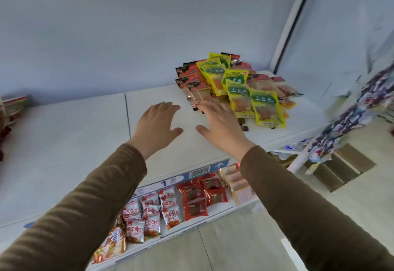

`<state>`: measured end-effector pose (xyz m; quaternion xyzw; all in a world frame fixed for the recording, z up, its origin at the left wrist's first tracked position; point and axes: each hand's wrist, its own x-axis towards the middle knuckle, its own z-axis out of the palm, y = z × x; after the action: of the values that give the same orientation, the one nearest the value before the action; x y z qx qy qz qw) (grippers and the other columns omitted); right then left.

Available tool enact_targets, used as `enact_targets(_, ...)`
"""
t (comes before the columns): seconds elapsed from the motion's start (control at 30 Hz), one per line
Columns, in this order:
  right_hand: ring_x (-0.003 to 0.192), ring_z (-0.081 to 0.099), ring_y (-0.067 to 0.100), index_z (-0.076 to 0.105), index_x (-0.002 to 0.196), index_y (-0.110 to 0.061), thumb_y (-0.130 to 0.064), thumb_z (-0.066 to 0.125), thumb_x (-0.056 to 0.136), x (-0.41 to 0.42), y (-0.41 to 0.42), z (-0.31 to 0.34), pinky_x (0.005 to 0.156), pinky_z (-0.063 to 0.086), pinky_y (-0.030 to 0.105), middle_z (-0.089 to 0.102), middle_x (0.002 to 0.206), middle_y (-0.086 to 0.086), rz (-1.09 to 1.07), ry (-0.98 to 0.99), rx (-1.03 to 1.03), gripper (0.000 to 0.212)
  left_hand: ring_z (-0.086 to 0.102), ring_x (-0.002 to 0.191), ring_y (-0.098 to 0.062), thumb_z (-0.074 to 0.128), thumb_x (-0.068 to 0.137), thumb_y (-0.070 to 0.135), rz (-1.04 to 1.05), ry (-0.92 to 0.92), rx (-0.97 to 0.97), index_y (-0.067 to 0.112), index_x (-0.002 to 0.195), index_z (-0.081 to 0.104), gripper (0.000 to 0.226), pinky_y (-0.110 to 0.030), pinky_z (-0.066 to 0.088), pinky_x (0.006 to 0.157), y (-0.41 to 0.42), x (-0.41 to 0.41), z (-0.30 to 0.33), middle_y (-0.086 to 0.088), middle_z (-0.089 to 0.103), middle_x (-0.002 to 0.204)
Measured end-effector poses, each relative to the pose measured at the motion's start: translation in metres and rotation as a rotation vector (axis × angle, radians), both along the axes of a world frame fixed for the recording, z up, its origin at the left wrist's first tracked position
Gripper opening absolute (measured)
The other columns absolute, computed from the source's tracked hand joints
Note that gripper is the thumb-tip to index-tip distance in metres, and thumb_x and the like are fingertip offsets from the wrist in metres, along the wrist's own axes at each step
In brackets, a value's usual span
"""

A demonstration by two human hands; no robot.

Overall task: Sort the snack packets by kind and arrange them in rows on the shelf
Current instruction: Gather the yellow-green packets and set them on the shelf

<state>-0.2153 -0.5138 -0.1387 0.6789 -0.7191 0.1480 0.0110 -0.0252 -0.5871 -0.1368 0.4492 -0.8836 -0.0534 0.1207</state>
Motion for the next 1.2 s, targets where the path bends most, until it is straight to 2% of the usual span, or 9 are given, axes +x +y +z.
enact_targets(0.2, 0.144, 0.030, 0.026, 0.041, 0.150, -0.023, -0.043, 0.060, 0.096, -0.052, -0.001, 0.000, 0.116, 0.029, 0.047, 0.040, 0.156, -0.001, 0.011, -0.039, -0.025, 0.060, 0.034, 0.147, -0.025, 0.064, 0.093, 0.046, -0.003, 0.010, 0.023, 0.025, 0.154, 0.039, 0.070, -0.039, 0.028, 0.118, 0.000, -0.053, 0.001, -0.002, 0.039, 0.160)
enact_targets(0.37, 0.142, 0.033, 0.027, 0.043, 0.148, -0.023, -0.044, 0.057, 0.098, -0.083, -0.013, 0.005, 0.116, 0.029, 0.047, 0.043, 0.153, -0.001, -0.021, -0.008, -0.056, 0.056, 0.038, 0.144, -0.026, 0.066, 0.093, 0.044, -0.060, 0.051, 0.012, 0.026, 0.152, 0.041, 0.067, -0.041, 0.033, 0.114, -0.019, -0.086, 0.008, -0.001, 0.042, 0.157)
enact_targets(0.5, 0.146, 0.028, 0.026, 0.040, 0.151, -0.024, -0.045, 0.054, 0.100, -0.113, -0.018, 0.012, 0.119, 0.024, 0.045, 0.039, 0.156, 0.001, -0.068, 0.003, -0.034, 0.057, 0.040, 0.141, -0.025, 0.064, 0.095, 0.044, -0.102, 0.115, 0.004, 0.024, 0.151, 0.045, 0.062, -0.042, 0.036, 0.112, -0.033, -0.111, 0.011, -0.002, 0.046, 0.154)
enact_targets(0.6, 0.149, 0.023, 0.026, 0.039, 0.152, -0.024, -0.046, 0.053, 0.099, -0.140, -0.021, 0.014, 0.119, 0.024, 0.047, 0.037, 0.159, 0.000, -0.116, -0.015, 0.003, 0.058, 0.036, 0.145, -0.025, 0.062, 0.095, 0.043, -0.107, 0.125, 0.064, 0.023, 0.153, 0.041, 0.065, -0.042, 0.033, 0.115, -0.040, -0.130, 0.010, -0.001, 0.041, 0.157)
enact_targets(0.67, 0.147, 0.027, 0.027, 0.039, 0.152, -0.025, -0.048, 0.054, 0.098, -0.158, -0.023, 0.014, 0.117, 0.028, 0.047, 0.039, 0.158, 0.002, -0.149, -0.035, 0.028, 0.060, 0.033, 0.146, -0.027, 0.063, 0.094, 0.044, -0.107, 0.126, 0.109, 0.021, 0.154, 0.037, 0.070, -0.045, 0.032, 0.118, -0.045, -0.141, 0.008, -0.002, 0.039, 0.158)
enact_targets(0.87, 0.148, 0.025, 0.033, 0.025, 0.157, -0.026, -0.049, 0.060, 0.094, -0.214, -0.026, 0.010, 0.113, 0.033, 0.046, 0.031, 0.161, 0.007, -0.290, -0.049, 0.179, 0.075, 0.029, 0.148, -0.030, 0.062, 0.095, 0.045, -0.053, 0.186, 0.222, 0.018, 0.157, 0.029, 0.076, -0.045, 0.025, 0.119, -0.050, -0.178, 0.003, -0.007, 0.036, 0.160)
enact_targets(1.03, 0.144, 0.032, 0.039, 0.010, 0.159, -0.029, -0.068, 0.059, 0.086, -0.251, -0.034, -0.003, 0.106, 0.042, 0.048, 0.030, 0.161, 0.009, -0.368, -0.025, 0.276, 0.096, 0.036, 0.143, -0.034, 0.062, 0.094, 0.051, 0.066, 0.220, 0.238, 0.019, 0.159, 0.023, 0.083, -0.049, 0.029, 0.117, -0.053, -0.210, -0.005, -0.010, 0.043, 0.154)
enact_targets(1.13, 0.133, 0.047, 0.036, 0.011, 0.158, -0.028, -0.071, 0.063, 0.081, -0.266, -0.040, -0.009, 0.099, 0.048, 0.043, 0.044, 0.151, 0.012, -0.312, -0.024, 0.231, 0.102, 0.043, 0.137, -0.036, 0.063, 0.094, 0.050, 0.139, 0.233, 0.253, 0.017, 0.161, 0.012, 0.091, -0.048, 0.033, 0.113, -0.053, -0.228, -0.007, -0.014, 0.050, 0.147)
enact_targets(1.2, 0.129, 0.051, 0.034, 0.013, 0.157, -0.029, -0.064, 0.070, 0.080, -0.274, -0.045, -0.015, 0.100, 0.050, 0.046, 0.046, 0.147, 0.014, -0.244, -0.083, 0.157, 0.102, 0.049, 0.132, -0.036, 0.067, 0.094, 0.045, 0.190, 0.260, 0.272, 0.017, 0.162, 0.007, 0.095, -0.044, 0.040, 0.105, -0.051, -0.238, -0.006, -0.014, 0.050, 0.147)
